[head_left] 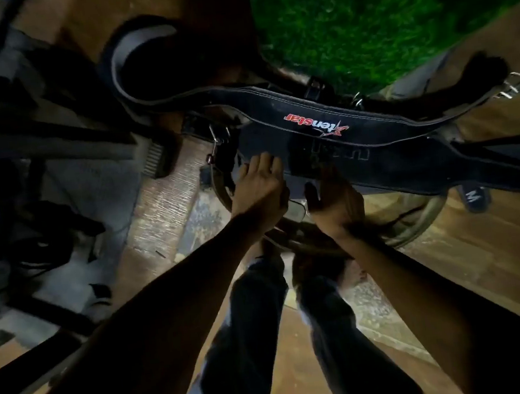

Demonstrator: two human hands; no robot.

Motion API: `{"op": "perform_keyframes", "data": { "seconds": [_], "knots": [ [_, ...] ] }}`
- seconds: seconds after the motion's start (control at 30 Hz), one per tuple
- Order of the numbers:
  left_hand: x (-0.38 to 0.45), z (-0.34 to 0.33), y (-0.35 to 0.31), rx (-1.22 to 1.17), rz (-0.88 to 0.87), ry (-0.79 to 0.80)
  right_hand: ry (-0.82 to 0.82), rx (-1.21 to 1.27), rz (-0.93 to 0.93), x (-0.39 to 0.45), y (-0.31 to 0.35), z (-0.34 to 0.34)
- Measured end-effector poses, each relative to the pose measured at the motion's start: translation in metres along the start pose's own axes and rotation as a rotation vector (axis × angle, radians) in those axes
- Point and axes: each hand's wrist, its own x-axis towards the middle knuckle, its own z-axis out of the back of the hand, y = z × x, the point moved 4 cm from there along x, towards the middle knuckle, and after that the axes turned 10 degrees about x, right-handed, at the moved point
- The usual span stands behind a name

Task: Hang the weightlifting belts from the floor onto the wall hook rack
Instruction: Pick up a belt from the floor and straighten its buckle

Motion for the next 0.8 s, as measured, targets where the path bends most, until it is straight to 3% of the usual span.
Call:
{"op": "perform_keyframes", "data": {
  "seconds": [0.2,0.4,0.57,0.63,0.8],
  "knots": [
    [0.025,-0.044,0.014,-0.017,-0.008,0.03,-0.012,0.008,0.123,0.046,-0.007,-0.014],
    [0.044,-0.054,0.034,-0.014,0.014,0.013,-0.293,-0.241,0.281,0.102,0.013,-0.017],
    [0.051,-0.053,0.045,-0.004,0.03,-0.006,-0.354,-0.343,0.25,0.133,0.029,-0.01],
    [0.052,-0.055,0.049,-0.011,0.041,-0.008,-0.298,-0.415,0.181,0.15,0.035,-0.01],
    [0.05,-0.057,0.055,-0.036,0.069,0.007,0.124,-0.313,-0.192,0.196,0.026,-0.017]
  ]
}}
